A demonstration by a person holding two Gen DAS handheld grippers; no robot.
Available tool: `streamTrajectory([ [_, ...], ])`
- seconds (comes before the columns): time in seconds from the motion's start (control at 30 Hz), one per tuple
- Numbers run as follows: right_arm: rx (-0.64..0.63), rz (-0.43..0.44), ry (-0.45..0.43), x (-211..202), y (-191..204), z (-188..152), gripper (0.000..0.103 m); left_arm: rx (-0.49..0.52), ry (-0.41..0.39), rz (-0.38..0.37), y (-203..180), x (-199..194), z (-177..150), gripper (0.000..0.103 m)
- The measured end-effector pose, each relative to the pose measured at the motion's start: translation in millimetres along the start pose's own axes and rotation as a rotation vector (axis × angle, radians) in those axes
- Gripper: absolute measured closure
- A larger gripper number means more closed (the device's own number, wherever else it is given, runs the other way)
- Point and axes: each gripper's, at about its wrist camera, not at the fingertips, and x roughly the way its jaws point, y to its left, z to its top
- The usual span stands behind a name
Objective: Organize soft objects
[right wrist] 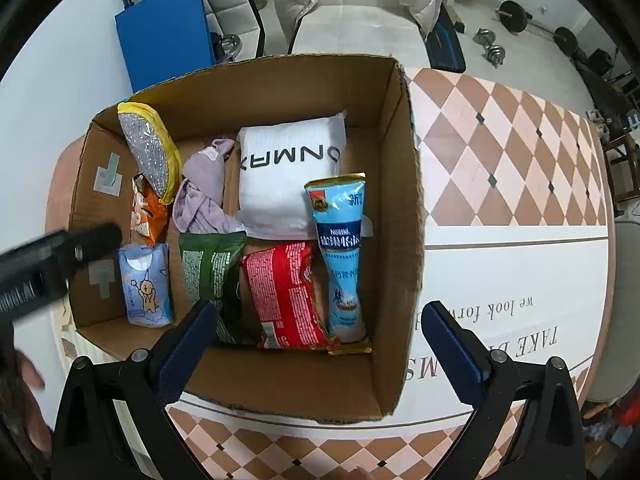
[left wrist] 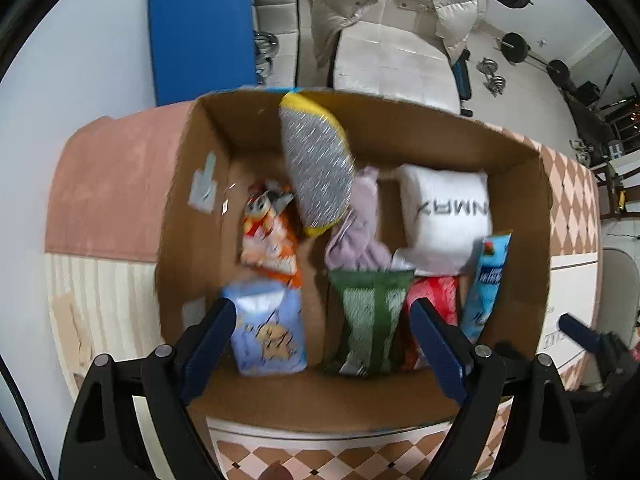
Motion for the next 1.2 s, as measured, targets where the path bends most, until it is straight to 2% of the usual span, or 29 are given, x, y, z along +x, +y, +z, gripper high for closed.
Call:
streamTrajectory([
  [0.13,0.005,0.001,-0.009,-4.8,-1.1,-12.2,0.0,-0.016,-0.026,0.012,1.4,-10.0,-24.5,0.014],
  [0.3,-0.007,0.001,-0.06,-33.2,-4.2,-29.2,0.0,-0.006,-0.092,0.036,-5.2,-38.1,-44.8,0.014],
  [0.5,-0.012,0.02,-0.162,-89.8,-13.5,-54.9,0.0,0.003,-0.209,0.041,-17.9,-95.4,-71.1,0.014],
  [0.77,-0.014,0.028,-0.289,-171.1,-27.7,-106.7,0.0,0.035,-0.322,0.052,-37.7,-163.3,-113.0,0.014],
  [1.03,-0.023,0.035,-0.385,-236.6,-25.5,-151.1,0.0,0.042,-0.387,0.034,-39.5,-212.3,-151.4,0.014],
  [1.2,-0.043,0.024,-0.418,-262.7,-20.3,-172.5,0.0,0.044,-0.411,0.015,-36.0,-236.1,-166.1,0.014],
])
